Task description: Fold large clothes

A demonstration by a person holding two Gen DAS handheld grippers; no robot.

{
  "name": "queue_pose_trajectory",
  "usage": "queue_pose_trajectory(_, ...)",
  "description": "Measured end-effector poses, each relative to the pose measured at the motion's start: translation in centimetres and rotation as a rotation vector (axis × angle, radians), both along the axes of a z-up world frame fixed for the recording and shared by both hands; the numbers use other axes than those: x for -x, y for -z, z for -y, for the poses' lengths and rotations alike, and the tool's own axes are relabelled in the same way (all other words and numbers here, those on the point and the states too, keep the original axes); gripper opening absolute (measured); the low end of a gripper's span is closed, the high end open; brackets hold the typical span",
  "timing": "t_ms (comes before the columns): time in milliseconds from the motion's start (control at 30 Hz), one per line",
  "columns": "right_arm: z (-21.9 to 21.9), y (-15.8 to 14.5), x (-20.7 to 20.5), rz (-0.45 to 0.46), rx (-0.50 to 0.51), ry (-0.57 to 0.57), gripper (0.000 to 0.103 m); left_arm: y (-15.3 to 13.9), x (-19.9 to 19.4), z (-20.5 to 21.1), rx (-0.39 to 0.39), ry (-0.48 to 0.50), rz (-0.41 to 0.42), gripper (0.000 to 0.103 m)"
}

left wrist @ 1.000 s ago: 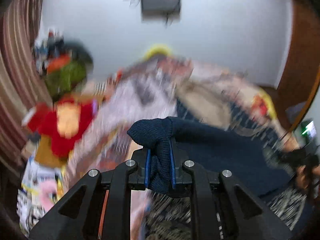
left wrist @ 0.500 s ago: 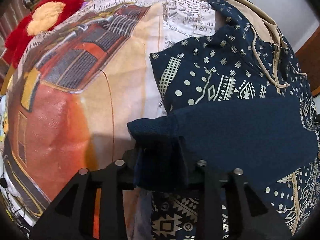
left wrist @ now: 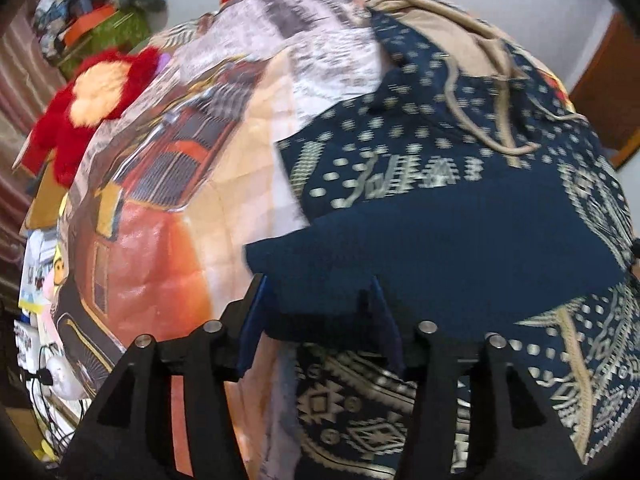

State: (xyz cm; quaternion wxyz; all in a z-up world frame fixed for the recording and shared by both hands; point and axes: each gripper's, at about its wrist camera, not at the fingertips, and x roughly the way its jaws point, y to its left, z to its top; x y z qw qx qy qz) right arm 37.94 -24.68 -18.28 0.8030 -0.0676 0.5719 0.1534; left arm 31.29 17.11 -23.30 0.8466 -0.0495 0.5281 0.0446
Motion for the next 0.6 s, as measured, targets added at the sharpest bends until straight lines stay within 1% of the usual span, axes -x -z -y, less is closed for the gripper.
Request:
queue_pose_trajectory(100,0.3,-0.8,0.5,0.001,0.007,-0.003,0.011,-0.8,-0.2,2.0,0.032,0.037,0.015,0.055)
queue_pose_trajectory(133,0.4,-1.1,0.5,0.000,0.014,0.000,0.011,-1.0,-0.6,2.6,0.048,0.050,0.020,0.057)
queue_pose_trajectory(200,0.4,-1.8,0.3,0.020,0.011,0.014,0.011,-1.1,-1.4,3.9,0.069,0.072,0.025,0.059)
queue_pose_trajectory(267,0.5,-2.6,-0.4,0.051,-0.008,0.039,0.011,-0.4,-2.7,5.5,0.092,0.100,0.012,0.060)
queue_pose_trajectory(333,0.5,-2.8,-1.5,0.052,-0.037,0.066,0.011,0.6,-3.6,6.7,0.102,0.116,-0.016,0.060)
queue_pose_trajectory(367,0.4,-2.4,-2.3,0.034,-0.056,0.075,0.011,1.5,-4.1,7.3,0.102,0.119,-0.042,0.060)
queue_pose_trajectory(433,-0.1,-1.0,-3.2,-0.004,-0.049,0.085,0.011,3.1,-4.8,8.0,0.101,0.120,-0.079,0.062)
queue_pose_trajectory(500,-0.8,1.0,-4.1,-0.047,-0.013,0.090,0.011,3.3,-4.8,7.7,0.110,0.099,-0.056,0.070)
queue_pose_trajectory(533,-1.1,1.5,-4.1,-0.043,0.000,0.085,0.011,3.4,-4.9,7.3,0.120,0.090,-0.061,0.072)
queue_pose_trajectory(600,-1.7,1.5,-4.0,-0.011,0.031,0.052,0.011,3.3,-5.2,6.6,0.150,0.090,-0.081,0.072)
